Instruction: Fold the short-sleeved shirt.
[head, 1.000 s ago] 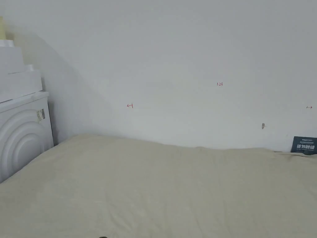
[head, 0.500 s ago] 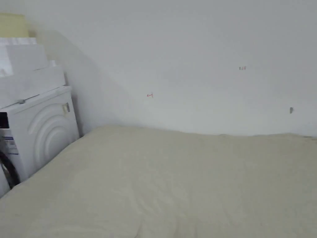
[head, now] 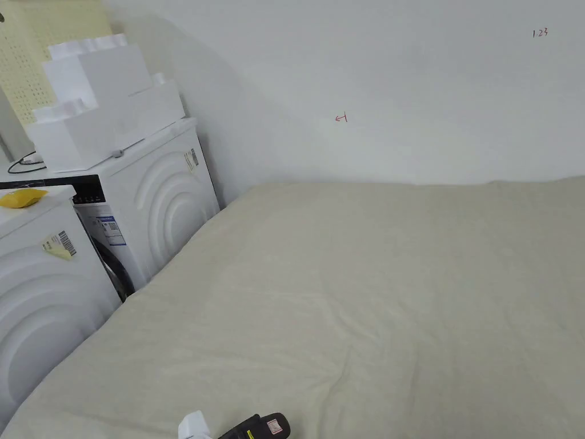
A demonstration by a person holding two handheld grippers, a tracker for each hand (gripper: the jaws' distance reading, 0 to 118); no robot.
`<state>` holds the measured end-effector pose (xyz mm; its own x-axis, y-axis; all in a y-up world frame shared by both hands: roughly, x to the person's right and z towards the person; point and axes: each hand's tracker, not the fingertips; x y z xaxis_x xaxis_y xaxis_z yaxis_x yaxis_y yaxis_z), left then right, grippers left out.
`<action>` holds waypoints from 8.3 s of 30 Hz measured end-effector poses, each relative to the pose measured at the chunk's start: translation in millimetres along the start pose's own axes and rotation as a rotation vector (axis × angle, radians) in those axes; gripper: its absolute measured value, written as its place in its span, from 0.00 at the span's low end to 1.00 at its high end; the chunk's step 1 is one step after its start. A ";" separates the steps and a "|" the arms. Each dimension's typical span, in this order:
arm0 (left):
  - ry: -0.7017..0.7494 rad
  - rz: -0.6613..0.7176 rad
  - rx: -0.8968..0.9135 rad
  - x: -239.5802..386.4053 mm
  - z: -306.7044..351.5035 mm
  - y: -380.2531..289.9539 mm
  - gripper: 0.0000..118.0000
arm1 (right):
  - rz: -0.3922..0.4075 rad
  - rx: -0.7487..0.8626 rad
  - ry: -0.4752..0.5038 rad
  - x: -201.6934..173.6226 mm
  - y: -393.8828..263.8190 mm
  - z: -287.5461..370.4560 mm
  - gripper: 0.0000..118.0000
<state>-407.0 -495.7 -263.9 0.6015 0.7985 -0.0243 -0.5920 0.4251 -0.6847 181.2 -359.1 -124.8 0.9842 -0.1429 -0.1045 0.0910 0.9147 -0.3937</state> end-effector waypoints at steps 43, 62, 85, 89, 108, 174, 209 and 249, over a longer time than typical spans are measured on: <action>0.019 -0.050 0.115 163.7 -30.8 -57.4 0.11 | -0.160 -0.060 -0.002 23.1 -19.9 -6.8 0.00; -0.084 -0.283 -0.051 256.4 -156.7 -134.1 0.62 | -0.342 -0.028 -0.179 88.9 -44.5 31.9 0.00; 0.033 -0.289 -0.387 192.2 -228.1 -212.9 0.04 | -0.273 -0.044 -0.163 72.8 -38.6 25.0 0.00; 0.041 -0.289 -0.401 199.7 -225.3 -207.2 0.03 | -0.242 -0.032 -0.135 62.2 -31.1 27.8 0.00; 0.208 -0.392 0.050 136.6 -33.5 -103.3 0.38 | -0.075 -0.022 0.037 0.0 -2.9 1.2 0.00; -0.073 -0.270 0.036 221.4 -115.1 -140.7 0.54 | -0.268 -0.083 -0.095 57.7 -46.7 13.7 0.00; 0.063 -0.298 -0.028 164.1 -31.3 -99.2 0.04 | -0.355 -0.328 0.402 -26.7 -74.7 -129.0 0.00; 0.030 -0.330 -0.214 108.7 -74.4 43.5 0.31 | -0.567 -0.346 0.418 14.3 -72.2 -137.3 0.00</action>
<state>-327.4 -422.0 -350.4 0.7582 0.6196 0.2031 -0.2413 0.5559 -0.7954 167.9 -479.1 -223.3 0.6564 -0.7463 -0.1106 0.4428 0.4998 -0.7444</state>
